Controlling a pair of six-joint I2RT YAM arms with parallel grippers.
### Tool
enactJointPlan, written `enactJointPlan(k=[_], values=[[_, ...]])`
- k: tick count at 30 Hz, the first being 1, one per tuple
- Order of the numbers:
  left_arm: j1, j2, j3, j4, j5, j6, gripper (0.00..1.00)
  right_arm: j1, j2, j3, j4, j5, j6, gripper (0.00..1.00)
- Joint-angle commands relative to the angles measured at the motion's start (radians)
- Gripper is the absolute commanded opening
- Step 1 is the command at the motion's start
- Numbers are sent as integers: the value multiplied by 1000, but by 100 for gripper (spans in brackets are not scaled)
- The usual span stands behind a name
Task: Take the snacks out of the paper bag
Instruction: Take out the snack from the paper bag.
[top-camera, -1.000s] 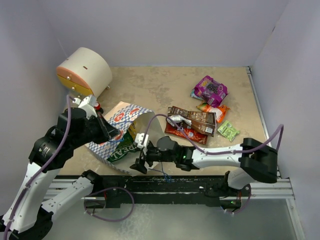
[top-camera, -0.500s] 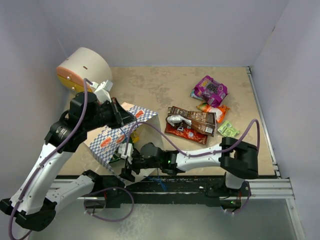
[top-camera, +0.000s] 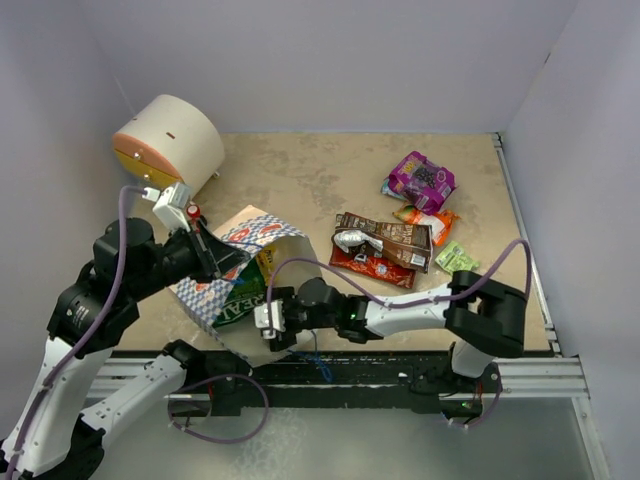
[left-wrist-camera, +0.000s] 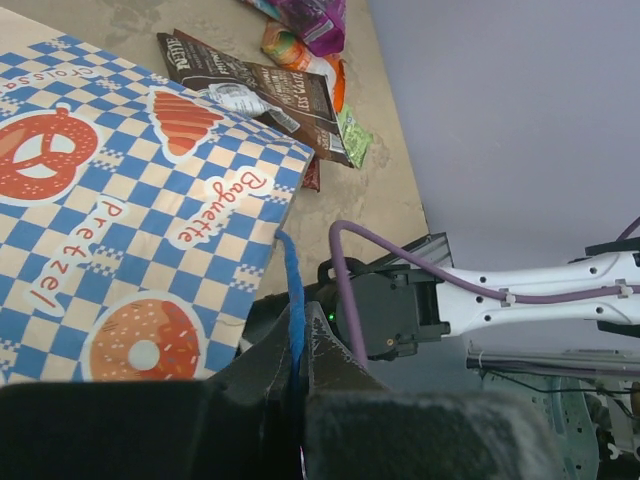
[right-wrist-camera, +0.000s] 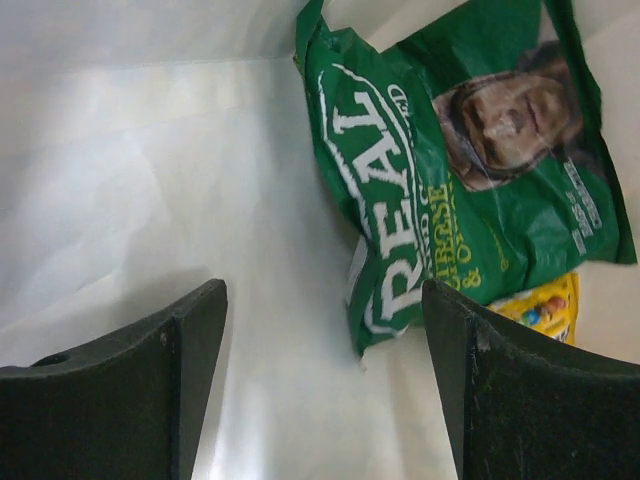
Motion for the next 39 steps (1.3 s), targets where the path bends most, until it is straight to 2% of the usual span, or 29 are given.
enactJointPlan(k=[1,6,10,12,15,20,25,29,34,39], values=[[0,29,17,1,-9,1,0,4,102,110,5,6,-197,81],[0,42,27,-16,7,15,0,4,221,231,19,49,-257,81],[0,39,26,-34,5,17,0,4,320,324,48,85,-319,77],[0,34,32,-52,-2,21,0,4,356,356,58,123,-354,70],[0,21,34,-101,-28,31,0,2,378,377,83,159,-392,53],[0,-38,-1,-175,-74,25,0,-10,382,389,103,265,-368,30],[0,-64,-19,-219,-98,10,0,-49,344,348,188,406,-284,11],[0,-97,-36,-246,-123,-8,0,-67,282,334,197,405,-271,1],[0,-143,-80,-224,-130,-46,0,-66,211,367,181,418,-195,0],[0,-123,-94,-173,-132,-52,0,-32,127,352,181,350,-107,0]])
